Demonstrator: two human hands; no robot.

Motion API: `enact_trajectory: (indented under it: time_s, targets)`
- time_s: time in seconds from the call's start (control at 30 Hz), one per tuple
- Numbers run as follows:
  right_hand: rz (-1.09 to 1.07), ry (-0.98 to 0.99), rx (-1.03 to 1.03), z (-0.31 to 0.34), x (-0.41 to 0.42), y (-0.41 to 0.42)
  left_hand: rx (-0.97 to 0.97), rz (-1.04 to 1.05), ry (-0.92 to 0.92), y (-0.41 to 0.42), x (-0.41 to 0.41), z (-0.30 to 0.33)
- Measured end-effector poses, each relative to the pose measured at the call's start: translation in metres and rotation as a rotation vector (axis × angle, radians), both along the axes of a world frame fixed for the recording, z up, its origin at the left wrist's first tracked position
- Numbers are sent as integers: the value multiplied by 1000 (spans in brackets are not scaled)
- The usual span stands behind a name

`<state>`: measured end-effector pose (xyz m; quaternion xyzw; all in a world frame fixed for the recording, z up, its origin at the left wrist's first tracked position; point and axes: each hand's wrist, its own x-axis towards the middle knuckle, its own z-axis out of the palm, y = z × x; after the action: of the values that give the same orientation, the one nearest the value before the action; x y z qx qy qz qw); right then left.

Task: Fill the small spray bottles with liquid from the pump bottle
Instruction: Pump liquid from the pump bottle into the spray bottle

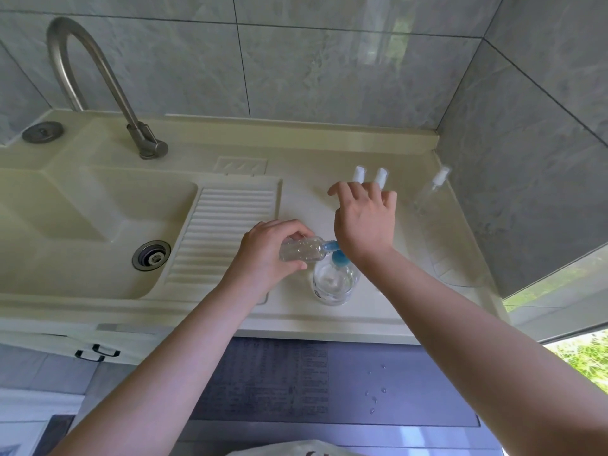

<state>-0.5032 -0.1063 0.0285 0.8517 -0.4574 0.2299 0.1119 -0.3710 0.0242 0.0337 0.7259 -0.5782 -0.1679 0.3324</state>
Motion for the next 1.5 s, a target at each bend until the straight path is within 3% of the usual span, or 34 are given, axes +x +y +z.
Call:
enact_trajectory:
  time_s: [0.4, 0.6, 0.83, 1.2, 1.5]
  targets:
    - [-22, -9, 13, 1, 2, 2, -2, 0, 23, 2, 0, -1]
    - [-30, -16, 234, -6, 3, 4, -15, 12, 32, 3, -1, -1]
    - [-28, -55, 174, 0, 3, 0, -24, 11, 24, 5, 1, 0]
    - [-16, -194, 287, -2, 2, -2, -36, 9, 30, 6, -4, 2]
    - [-39, -169, 330, -12, 2, 1, -24, -12, 68, 3, -3, 2]
